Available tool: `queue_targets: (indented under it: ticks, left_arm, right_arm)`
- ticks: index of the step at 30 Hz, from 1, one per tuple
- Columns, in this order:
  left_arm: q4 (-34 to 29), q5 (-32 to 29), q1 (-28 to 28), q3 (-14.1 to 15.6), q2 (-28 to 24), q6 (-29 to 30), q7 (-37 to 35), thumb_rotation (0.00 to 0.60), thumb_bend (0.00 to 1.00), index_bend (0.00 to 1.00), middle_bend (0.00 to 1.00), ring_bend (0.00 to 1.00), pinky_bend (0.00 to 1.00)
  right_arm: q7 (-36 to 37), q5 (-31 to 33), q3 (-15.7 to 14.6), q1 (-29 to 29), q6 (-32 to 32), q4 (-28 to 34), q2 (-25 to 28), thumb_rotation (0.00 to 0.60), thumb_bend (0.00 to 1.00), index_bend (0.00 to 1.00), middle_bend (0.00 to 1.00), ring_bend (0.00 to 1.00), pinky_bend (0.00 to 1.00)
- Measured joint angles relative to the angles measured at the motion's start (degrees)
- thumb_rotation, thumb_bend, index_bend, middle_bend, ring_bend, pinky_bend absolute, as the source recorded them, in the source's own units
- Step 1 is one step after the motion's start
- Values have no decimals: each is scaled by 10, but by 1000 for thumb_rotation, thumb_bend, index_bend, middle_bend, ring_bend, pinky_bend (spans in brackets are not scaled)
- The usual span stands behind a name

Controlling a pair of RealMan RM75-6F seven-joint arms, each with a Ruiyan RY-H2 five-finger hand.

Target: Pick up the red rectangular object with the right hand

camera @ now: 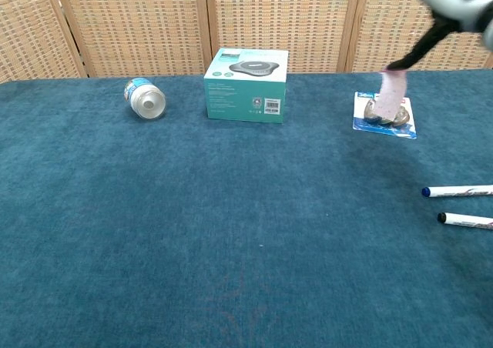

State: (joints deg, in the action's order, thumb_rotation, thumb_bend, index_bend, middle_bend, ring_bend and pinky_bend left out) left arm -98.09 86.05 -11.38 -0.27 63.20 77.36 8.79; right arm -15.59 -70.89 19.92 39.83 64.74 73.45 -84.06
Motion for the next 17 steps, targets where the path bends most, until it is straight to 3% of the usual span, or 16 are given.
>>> queue_targets:
  ticks: [5, 13, 17]
  left_arm:
    - [0, 5, 2, 2, -2, 4, -8, 600, 23, 0, 0, 0, 0]
    - [1, 9, 5, 2, 1, 10, -3, 600, 24, 0, 0, 0, 0]
    - [1, 8, 7, 1, 5, 16, 8, 600, 23, 0, 0, 0, 0]
  right_arm:
    - [24, -28, -30, -72, 74, 65, 67, 600, 1, 0, 0, 0, 0]
    - [83, -107, -118, -180, 190, 45, 80, 600, 0, 0, 0, 0, 0]
    - [92, -133, -150, -208, 205, 46, 83, 600, 0, 0, 0, 0, 0]
